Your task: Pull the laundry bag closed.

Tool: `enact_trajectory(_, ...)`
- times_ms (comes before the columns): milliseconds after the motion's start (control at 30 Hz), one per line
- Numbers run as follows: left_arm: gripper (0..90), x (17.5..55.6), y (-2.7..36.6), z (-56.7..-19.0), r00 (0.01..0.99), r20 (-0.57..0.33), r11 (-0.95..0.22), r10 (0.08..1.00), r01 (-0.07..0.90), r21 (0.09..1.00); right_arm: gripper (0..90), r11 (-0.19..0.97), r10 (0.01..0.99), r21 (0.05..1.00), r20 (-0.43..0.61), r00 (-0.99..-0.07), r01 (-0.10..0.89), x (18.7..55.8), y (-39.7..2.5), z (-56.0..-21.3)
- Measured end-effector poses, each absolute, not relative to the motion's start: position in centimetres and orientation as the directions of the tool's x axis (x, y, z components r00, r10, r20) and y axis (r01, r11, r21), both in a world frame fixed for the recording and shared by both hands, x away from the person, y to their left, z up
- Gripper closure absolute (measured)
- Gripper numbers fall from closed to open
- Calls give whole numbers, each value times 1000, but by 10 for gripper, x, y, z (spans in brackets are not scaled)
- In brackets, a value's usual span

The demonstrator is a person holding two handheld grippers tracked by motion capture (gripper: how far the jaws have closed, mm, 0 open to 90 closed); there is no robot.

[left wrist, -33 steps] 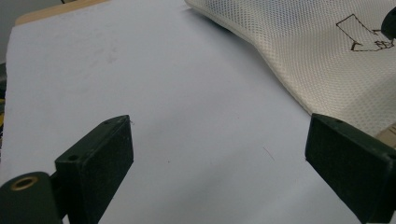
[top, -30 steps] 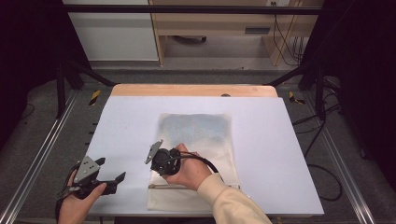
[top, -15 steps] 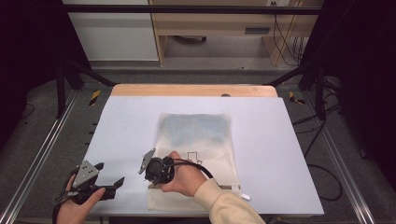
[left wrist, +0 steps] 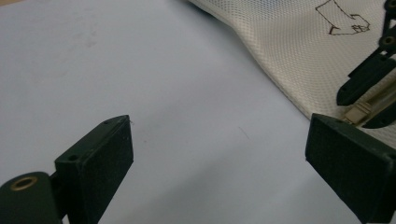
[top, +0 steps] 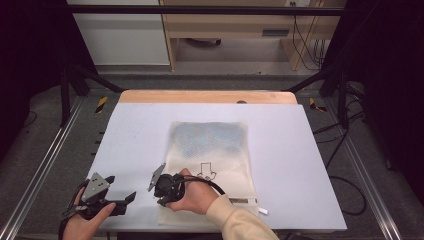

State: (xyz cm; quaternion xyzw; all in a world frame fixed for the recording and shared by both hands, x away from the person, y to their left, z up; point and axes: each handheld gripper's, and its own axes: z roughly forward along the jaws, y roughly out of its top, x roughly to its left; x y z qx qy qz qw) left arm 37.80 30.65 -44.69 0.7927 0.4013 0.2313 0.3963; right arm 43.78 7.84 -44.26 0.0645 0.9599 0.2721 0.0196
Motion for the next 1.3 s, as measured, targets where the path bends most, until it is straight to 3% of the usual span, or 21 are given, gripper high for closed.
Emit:
enact_trajectory(133,70,375,303,-446,589,28,-359,807,454,815,811,843,142,522,15,-990,129,441,78,-445)
enact_trajectory(500,87,361,278,-453,662,-70,-369,746,499,784,818,811,141,570,29,-990,132,443,69,-437)
enact_trajectory(733,175,366,257,-458,691,-174,-328,702,530,782,819,797,139,591,20,-990,124,441,66,-434)
enact_trajectory(833,227,370,252,-459,691,-174,-335,702,535,776,819,784,146,606,25,-989,131,441,64,-432)
enact_trajectory(900,301,374,253,-458,669,-210,-279,713,545,791,819,783,147,609,20,-989,129,442,63,-430)
enact_trajectory(1033,345,378,253,-462,676,-229,-290,701,563,774,819,771,159,622,20,-987,136,443,61,-427)
enact_trajectory(1300,312,382,243,-467,675,-212,-321,706,573,754,819,764,149,633,16,-989,125,443,60,-425)
